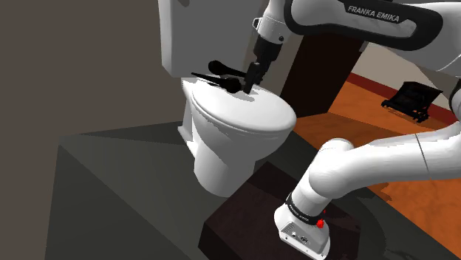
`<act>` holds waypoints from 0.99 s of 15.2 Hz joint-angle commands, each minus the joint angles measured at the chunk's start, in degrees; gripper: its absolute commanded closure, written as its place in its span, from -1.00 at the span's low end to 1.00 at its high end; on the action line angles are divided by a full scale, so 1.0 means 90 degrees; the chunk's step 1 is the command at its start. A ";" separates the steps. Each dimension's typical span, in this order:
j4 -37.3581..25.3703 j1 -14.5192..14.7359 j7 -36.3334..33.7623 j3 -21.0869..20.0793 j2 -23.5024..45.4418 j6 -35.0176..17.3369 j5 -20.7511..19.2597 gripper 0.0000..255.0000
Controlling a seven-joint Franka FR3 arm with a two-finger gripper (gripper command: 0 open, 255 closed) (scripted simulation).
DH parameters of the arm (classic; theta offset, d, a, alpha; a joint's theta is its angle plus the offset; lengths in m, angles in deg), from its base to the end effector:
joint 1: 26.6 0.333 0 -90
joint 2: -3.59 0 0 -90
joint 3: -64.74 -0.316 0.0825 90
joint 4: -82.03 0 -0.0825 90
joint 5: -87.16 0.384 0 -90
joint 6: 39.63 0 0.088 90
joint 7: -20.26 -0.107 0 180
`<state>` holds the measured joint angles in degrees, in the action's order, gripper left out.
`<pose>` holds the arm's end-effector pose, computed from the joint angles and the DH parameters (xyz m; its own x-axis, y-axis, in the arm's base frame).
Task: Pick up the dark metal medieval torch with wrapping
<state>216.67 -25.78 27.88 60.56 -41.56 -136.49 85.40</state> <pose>0.3173 0.0321 0.6048 0.9717 0.2066 0.1145 0.1959 -0.9757 0.0984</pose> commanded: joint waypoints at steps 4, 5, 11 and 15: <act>-0.0674 -0.0135 0.0035 0.0104 0.0990 -0.0002 -0.0066 -1.00; -0.0913 -0.0174 0.0045 0.0137 0.1315 0.0017 -0.0085 -1.00; -0.2516 -0.0376 0.0106 0.0321 0.3239 0.0325 -0.0159 -1.00; -0.3775 -0.0487 0.0152 0.0439 0.4530 0.0712 -0.0174 -1.00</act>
<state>185.94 -30.01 29.40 64.40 -4.11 -131.01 83.81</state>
